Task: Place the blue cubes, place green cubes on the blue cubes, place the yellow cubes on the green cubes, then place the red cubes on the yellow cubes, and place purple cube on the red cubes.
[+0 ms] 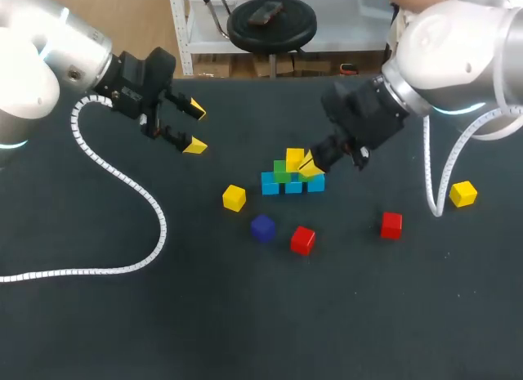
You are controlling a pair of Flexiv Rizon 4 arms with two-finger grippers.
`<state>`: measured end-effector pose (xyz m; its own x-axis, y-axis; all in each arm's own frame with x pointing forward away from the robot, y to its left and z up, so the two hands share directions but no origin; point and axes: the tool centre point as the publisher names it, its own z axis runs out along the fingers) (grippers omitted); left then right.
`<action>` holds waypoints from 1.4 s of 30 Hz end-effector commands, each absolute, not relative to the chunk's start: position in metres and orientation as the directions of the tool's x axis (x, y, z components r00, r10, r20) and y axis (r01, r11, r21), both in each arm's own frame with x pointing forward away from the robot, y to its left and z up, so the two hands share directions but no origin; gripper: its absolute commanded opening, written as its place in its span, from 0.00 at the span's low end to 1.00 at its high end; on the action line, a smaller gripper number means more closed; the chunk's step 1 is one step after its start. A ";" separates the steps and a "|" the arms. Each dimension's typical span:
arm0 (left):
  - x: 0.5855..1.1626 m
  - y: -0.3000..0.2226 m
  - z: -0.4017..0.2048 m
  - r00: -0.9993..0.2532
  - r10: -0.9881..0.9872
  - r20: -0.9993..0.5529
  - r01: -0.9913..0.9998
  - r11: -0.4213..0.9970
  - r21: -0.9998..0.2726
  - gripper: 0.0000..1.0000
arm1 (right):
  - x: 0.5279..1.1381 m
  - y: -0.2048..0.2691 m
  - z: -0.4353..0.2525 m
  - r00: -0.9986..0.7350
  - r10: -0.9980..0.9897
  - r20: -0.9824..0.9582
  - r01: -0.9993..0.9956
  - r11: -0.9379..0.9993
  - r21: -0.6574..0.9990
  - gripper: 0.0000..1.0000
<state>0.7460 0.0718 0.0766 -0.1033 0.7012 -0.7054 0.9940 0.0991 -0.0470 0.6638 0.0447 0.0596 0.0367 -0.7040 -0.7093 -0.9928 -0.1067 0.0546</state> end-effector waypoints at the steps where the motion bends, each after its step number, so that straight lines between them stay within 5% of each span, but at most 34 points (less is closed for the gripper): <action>1: 0.748 0.072 0.076 -0.103 0.703 -0.704 0.994 0.095 -0.050 1.00 | 0.667 0.046 0.060 0.036 -0.706 -0.708 -0.992 -0.109 0.059 0.00; 42: 0.748 0.072 0.076 -0.103 0.703 -0.704 0.994 0.095 -0.050 1.00 | 0.682 0.044 0.060 0.036 -0.724 -0.689 -0.995 -0.090 0.043 0.00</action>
<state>0.7460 0.0718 0.0766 -0.1033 0.7012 -0.7054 0.9940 0.0991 -0.0470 0.6799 0.0422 0.0599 0.0353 -0.7227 -0.6903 -0.9952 -0.0883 0.0415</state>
